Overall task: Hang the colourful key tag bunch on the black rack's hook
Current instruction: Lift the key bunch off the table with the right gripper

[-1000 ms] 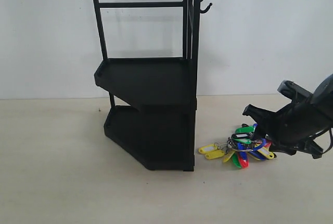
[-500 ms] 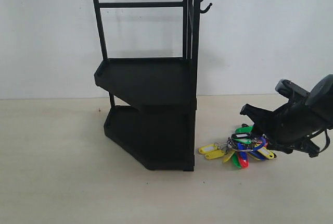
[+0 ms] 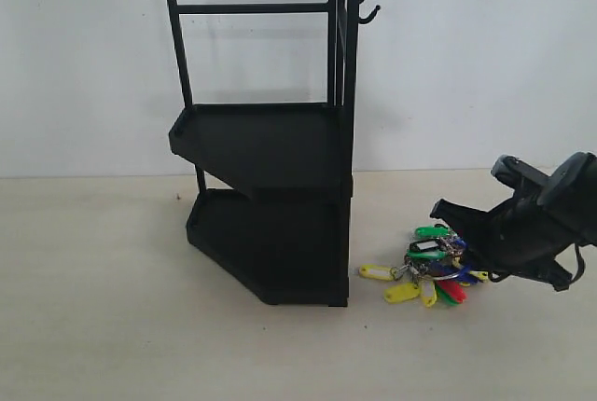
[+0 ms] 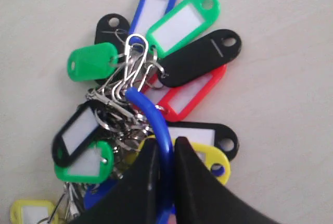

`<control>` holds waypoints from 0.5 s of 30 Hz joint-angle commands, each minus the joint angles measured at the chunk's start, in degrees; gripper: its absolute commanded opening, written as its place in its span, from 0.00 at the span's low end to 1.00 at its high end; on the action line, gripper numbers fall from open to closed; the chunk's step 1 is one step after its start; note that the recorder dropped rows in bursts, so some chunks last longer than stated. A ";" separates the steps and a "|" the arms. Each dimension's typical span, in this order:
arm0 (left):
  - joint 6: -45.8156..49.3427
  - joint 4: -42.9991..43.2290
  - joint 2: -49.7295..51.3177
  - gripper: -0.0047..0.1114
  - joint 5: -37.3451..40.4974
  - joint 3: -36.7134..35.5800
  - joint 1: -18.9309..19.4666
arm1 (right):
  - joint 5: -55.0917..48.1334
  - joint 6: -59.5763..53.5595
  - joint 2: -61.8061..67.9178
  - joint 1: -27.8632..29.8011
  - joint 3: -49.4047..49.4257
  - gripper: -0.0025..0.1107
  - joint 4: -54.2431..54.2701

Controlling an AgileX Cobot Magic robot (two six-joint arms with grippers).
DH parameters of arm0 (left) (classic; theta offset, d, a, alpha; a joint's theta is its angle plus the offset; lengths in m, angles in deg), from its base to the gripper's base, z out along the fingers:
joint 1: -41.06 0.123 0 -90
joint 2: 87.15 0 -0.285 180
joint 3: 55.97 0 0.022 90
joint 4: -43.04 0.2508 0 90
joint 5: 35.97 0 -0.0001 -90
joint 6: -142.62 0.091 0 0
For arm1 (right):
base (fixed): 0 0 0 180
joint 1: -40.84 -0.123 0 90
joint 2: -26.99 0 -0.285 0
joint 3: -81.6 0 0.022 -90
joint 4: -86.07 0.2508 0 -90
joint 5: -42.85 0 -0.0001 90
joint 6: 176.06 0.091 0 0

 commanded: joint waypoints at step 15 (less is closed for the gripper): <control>0.20 0.28 -0.12 0.08 -0.45 -0.16 0.14 | -8.82 -12.35 -21.91 -0.09 -0.17 0.02 -2.31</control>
